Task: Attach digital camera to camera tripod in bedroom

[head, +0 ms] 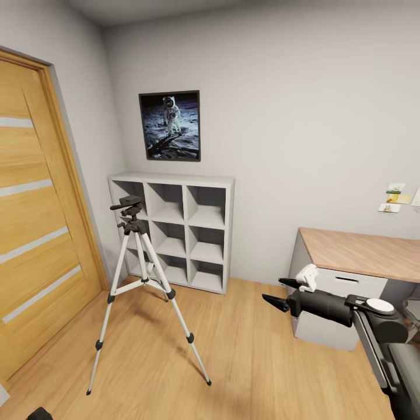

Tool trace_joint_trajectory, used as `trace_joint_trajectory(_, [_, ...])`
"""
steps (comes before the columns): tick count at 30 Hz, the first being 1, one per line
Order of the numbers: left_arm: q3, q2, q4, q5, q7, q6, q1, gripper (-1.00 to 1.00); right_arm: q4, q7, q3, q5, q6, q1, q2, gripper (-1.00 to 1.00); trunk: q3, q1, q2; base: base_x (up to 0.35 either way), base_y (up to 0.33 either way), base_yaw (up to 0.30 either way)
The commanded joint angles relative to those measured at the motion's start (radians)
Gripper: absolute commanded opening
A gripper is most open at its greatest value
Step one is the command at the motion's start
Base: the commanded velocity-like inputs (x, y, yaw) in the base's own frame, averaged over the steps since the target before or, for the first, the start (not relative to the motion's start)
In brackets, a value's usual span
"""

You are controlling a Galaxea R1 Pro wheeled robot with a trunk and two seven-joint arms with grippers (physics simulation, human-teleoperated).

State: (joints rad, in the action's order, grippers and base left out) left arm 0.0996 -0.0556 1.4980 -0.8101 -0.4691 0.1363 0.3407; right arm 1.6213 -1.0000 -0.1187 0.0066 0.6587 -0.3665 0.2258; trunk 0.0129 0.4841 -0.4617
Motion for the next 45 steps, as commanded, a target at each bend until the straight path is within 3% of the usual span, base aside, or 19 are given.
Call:
trace_joint_trajectory(1, [0.000,-0.001,0.002,-0.001,-0.004,0.007,0.000,-1.00,0.006,-0.004,-0.001,0.001,0.007,-0.002,0.000,1.00,0.001,0.001,-0.002,0.000,0.000,0.000])
trace_joint_trajectory(27, [-0.006,-0.001,0.001,-0.001,-0.006,0.007,0.002,-1.00,0.020,-0.004,-0.001,0.000,0.007,-0.003,-0.005,1.00,0.001,0.001,-0.002,0.002,-0.002,0.000])
trace_joint_trajectory(32, [-0.031,-0.002,0.001,0.000,-0.011,0.006,0.008,-1.00,-0.006,-0.004,-0.001,-0.002,0.008,-0.004,-0.023,1.00,0.001,0.001,-0.002,0.141,-0.123,0.000])
trace_joint_trajectory(45, [-0.038,-0.003,0.001,0.000,-0.014,0.003,0.011,-1.00,-0.015,-0.005,0.000,-0.002,0.008,-0.005,-0.029,1.00,0.001,0.001,-0.002,0.209,-0.197,0.000])
